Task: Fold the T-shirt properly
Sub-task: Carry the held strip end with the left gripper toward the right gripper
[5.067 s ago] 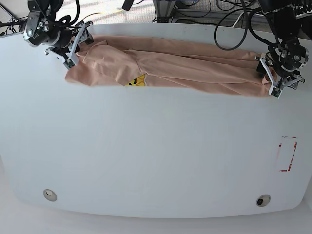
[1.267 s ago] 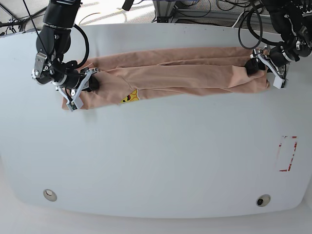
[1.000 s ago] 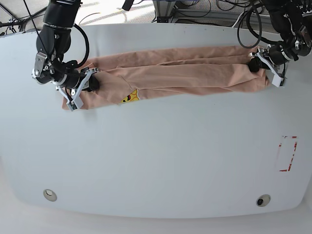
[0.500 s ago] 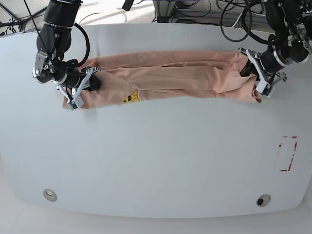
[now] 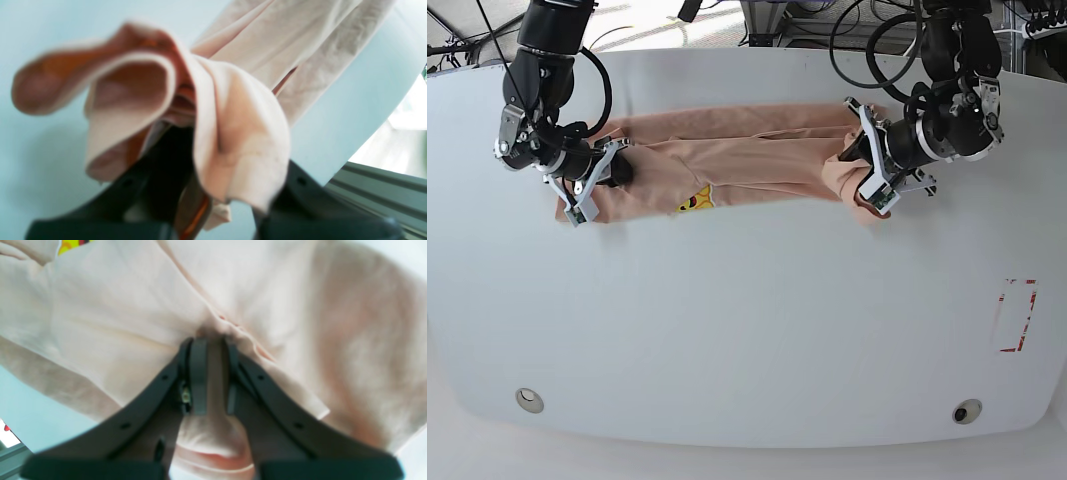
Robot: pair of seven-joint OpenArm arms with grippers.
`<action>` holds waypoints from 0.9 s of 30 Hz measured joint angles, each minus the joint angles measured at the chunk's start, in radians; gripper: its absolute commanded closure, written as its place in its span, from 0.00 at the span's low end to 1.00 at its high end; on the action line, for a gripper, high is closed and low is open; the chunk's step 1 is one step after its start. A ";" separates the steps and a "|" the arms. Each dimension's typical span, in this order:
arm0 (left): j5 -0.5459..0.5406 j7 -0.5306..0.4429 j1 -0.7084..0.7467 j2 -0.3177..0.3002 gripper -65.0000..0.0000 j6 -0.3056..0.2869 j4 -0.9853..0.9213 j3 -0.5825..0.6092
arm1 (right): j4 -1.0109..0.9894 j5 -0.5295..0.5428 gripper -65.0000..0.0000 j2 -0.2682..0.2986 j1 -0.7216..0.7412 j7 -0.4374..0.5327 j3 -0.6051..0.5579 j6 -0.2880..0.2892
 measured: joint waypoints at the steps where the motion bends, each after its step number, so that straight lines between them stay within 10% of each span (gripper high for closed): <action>1: 0.027 -0.001 -0.006 0.013 0.89 0.000 -0.001 0.024 | 0.001 0.000 0.88 0.000 0.000 0.001 0.000 0.000; 14: 0.206 0.003 -0.051 0.123 0.87 0.000 -0.039 0.208 | 0.001 -0.001 0.88 -0.006 0.003 -0.002 -0.001 0.000; 27: 0.212 0.119 -0.165 0.215 0.42 -0.001 -0.042 0.341 | 0.001 -0.001 0.88 -0.006 0.003 -0.002 -0.001 0.000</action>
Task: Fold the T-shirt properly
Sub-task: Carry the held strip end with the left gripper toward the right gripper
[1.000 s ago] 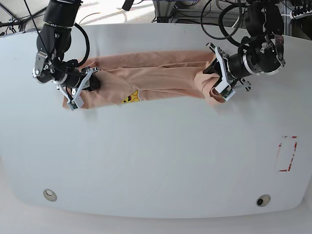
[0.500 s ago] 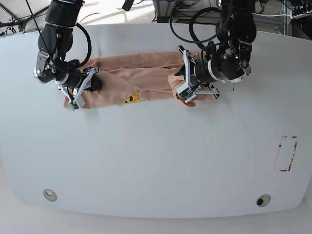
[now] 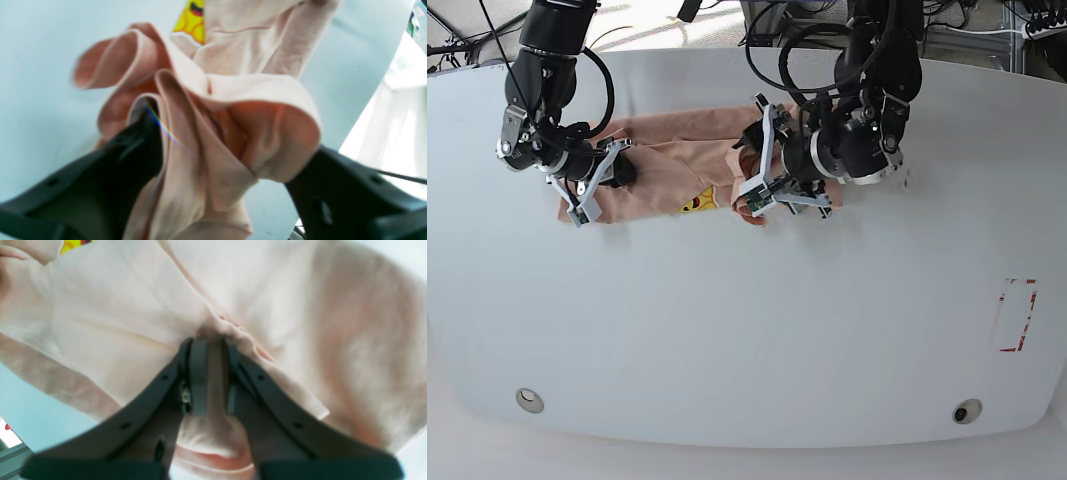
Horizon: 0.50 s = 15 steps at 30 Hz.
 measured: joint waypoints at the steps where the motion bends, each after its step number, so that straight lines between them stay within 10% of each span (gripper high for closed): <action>1: -0.002 0.023 -0.025 0.019 0.42 0.001 0.000 0.013 | 0.000 0.000 0.88 0.000 0.001 0.000 0.000 0.000; 15: -0.004 0.086 -0.062 0.018 0.42 0.000 0.007 0.103 | 0.000 -0.004 0.88 -0.003 0.015 -0.015 -0.005 0.000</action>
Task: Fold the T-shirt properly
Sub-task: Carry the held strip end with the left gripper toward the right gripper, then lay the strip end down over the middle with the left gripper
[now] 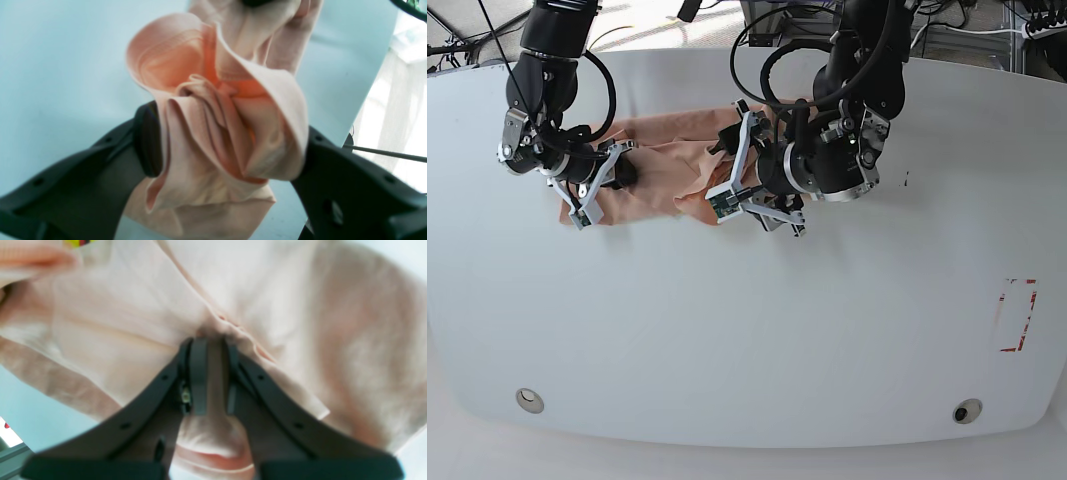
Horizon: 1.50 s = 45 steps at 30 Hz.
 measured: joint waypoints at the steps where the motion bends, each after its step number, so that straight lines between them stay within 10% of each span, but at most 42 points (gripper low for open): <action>1: 0.001 0.001 0.001 -0.011 0.42 0.000 0.000 -0.001 | 0.000 0.000 0.88 0.000 0.000 0.000 0.000 0.000; 17: 0.059 0.008 0.001 -0.081 0.42 0.000 0.040 -0.139 | 0.000 -0.002 0.88 -0.002 0.002 -0.001 -0.001 0.000; 31: -0.245 0.000 -0.005 0.018 0.42 0.000 0.042 -0.166 | 0.000 0.000 0.88 -0.002 0.002 0.000 -0.002 0.000; 45: -0.293 0.000 0.035 -0.059 0.42 0.000 0.045 -0.266 | 0.000 -0.003 0.88 -0.008 0.005 -0.003 -0.002 0.000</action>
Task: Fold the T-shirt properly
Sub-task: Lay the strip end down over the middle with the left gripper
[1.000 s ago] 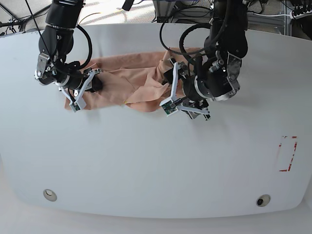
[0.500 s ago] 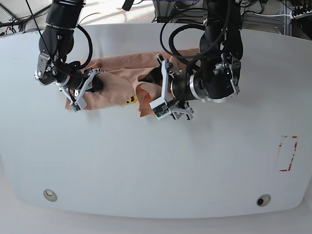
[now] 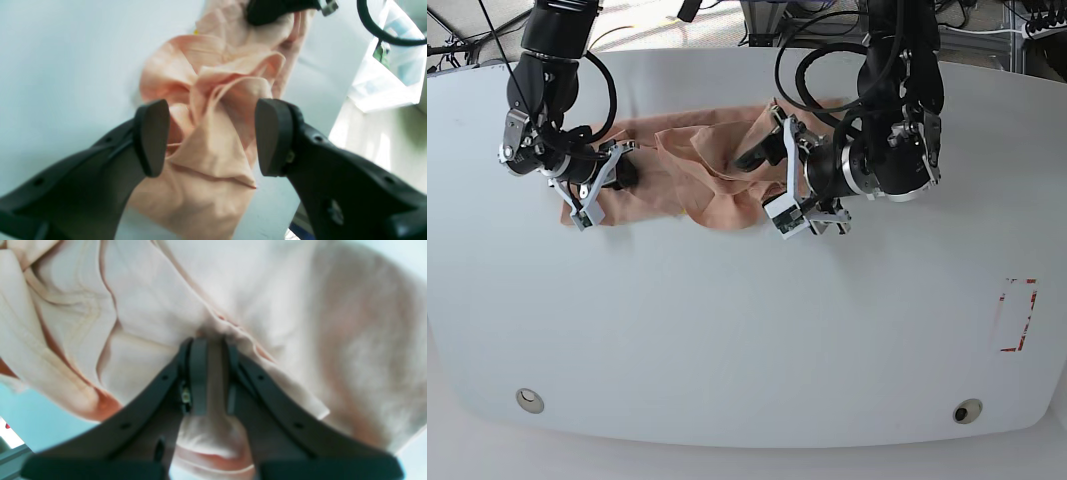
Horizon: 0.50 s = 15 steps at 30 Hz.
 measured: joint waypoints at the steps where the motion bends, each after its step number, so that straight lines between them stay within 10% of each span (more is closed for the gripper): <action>1: 0.000 0.000 -0.003 -0.002 0.42 0.000 0.001 -0.022 | 0.000 -0.001 0.88 0.000 0.000 0.002 0.000 0.000; 15: 0.104 0.003 0.027 -0.143 0.42 0.000 -0.002 -0.130 | 0.000 -0.011 0.88 -0.012 0.008 0.000 0.000 0.000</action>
